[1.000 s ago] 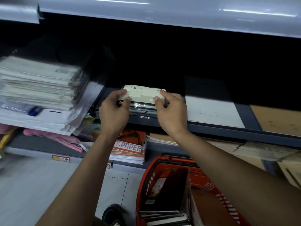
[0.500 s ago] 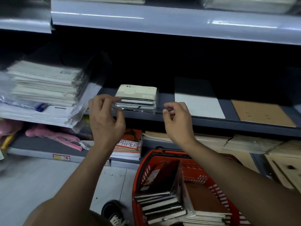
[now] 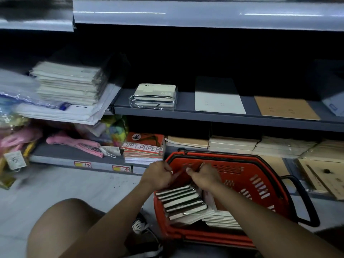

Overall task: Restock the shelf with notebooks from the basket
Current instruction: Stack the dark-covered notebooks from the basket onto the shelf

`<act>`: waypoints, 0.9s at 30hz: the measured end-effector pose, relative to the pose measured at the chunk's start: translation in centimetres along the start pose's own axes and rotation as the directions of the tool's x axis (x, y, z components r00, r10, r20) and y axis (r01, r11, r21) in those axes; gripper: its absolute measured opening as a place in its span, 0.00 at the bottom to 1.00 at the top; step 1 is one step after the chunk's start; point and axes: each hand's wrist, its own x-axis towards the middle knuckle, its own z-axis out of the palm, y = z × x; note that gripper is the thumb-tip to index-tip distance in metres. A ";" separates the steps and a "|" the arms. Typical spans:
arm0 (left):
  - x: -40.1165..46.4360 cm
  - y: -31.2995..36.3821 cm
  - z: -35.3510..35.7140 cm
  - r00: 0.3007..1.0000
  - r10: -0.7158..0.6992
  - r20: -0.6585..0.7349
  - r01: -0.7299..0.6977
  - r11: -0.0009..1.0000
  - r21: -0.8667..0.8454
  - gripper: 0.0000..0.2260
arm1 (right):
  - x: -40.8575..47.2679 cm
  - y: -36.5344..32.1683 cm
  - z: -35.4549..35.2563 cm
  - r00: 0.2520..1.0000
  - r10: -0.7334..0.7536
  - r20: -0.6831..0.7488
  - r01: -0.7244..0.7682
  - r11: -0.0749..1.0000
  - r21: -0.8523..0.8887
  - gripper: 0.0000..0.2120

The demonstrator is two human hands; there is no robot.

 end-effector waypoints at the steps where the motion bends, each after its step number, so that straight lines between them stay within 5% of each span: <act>1: -0.4 -0.2 0.5 0.997 -0.041 0.059 0.044 0.998 -0.043 0.12 | 0.0 0.3 0.6 0.999 0.021 0.028 -0.022 0.998 0.057 0.23; 7: -1.1 -1.9 2.3 0.983 -0.148 0.112 0.166 0.970 -0.177 0.14 | -1.2 0.2 0.0 0.992 0.108 0.063 -0.117 0.977 0.179 0.05; 13: -0.9 -2.0 3.0 0.969 -0.210 0.128 0.229 0.959 -0.166 0.11 | -1.9 0.0 -1.2 0.978 0.192 0.077 -0.206 0.928 0.311 0.03; 17: -1.1 -1.3 3.3 0.959 -0.244 0.144 0.266 0.950 -0.161 0.13 | -2.6 -0.2 -1.7 0.963 0.232 0.135 -0.268 0.794 0.546 0.09; 21: -1.4 -0.3 2.8 0.939 -0.310 0.151 0.344 0.870 -0.354 0.10 | -3.3 -0.3 -2.6 0.980 0.186 0.065 -0.188 0.791 0.582 0.20; 25: -1.2 0.3 1.4 0.912 -0.339 0.231 0.407 0.681 -0.608 0.21 | -5.8 -1.4 -4.9 0.992 0.115 -0.057 -0.060 0.808 0.587 0.16; 27: -2.1 1.7 0.2 0.939 -0.291 0.181 0.332 0.645 -0.688 0.14 | -7.3 -2.2 -6.0 0.987 0.072 -0.142 0.030 0.794 0.607 0.14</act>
